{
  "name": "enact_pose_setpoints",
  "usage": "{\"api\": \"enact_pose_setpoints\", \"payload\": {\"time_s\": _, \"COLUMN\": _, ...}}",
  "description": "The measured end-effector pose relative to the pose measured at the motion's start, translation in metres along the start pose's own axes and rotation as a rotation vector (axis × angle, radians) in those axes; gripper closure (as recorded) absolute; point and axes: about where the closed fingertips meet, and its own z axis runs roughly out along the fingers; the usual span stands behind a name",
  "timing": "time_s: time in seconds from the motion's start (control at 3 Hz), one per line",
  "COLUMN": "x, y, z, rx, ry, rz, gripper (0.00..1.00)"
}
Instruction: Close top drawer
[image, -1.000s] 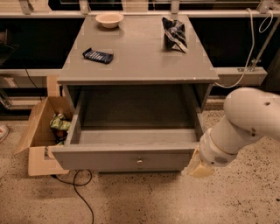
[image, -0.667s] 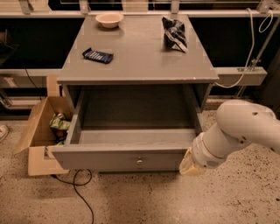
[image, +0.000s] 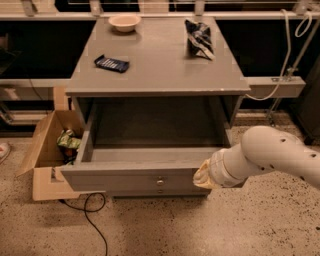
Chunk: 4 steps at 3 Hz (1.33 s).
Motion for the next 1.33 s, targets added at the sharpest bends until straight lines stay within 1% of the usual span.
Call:
{"api": "enact_pose_setpoints", "payload": {"time_s": 0.33, "x": -0.003, "y": -0.012, "z": 0.005, "rx": 0.027, "ry": -0.03, "rz": 0.0, "gripper": 1.0}}
{"api": "enact_pose_setpoints", "payload": {"time_s": 0.67, "x": -0.003, "y": -0.012, "z": 0.005, "rx": 0.027, "ry": -0.03, "rz": 0.0, "gripper": 1.0}}
{"api": "enact_pose_setpoints", "payload": {"time_s": 1.0, "x": 0.0, "y": -0.024, "z": 0.011, "rx": 0.039, "ry": -0.038, "rz": 0.0, "gripper": 1.0}}
{"api": "enact_pose_setpoints", "payload": {"time_s": 1.33, "x": 0.005, "y": -0.033, "z": 0.018, "rx": 0.03, "ry": -0.043, "rz": 0.01, "gripper": 1.0}}
